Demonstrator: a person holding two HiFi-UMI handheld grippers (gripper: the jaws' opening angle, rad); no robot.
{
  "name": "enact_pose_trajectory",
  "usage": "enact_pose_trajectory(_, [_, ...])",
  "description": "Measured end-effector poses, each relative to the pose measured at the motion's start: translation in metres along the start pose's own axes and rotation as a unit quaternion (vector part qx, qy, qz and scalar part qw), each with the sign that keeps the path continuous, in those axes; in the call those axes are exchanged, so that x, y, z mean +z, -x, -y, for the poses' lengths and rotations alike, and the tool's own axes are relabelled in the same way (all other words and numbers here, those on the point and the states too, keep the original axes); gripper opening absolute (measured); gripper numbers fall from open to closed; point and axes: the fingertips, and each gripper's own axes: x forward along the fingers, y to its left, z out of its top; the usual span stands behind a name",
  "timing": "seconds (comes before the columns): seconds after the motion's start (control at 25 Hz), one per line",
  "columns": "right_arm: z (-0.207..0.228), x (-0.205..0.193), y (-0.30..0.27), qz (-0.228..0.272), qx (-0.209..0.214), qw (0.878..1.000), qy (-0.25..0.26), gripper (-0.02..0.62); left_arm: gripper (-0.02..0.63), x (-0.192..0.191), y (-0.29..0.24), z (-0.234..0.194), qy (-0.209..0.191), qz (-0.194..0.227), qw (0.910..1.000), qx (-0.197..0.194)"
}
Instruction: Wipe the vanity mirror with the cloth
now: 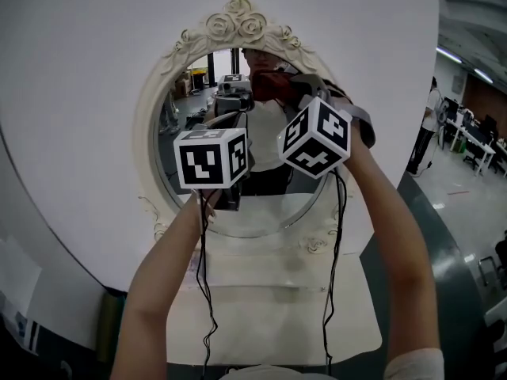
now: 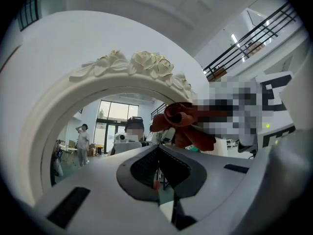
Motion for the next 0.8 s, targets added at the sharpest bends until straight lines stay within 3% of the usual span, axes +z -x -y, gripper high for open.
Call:
enact_pose_trajectory(0.4, [-0.032,-0.013,0.0,-0.006,0.034,0.999,0.004,0.06,0.009,-0.041,-0.004,0.013,0.0,-0.035,0.9993,-0.013])
enact_pose_trajectory(0.8, [-0.112,-0.063,0.009,-0.03,0.084,0.995,-0.032,0.06,0.01,-0.141,0.003,0.036,0.02,-0.109,0.9933,-0.033])
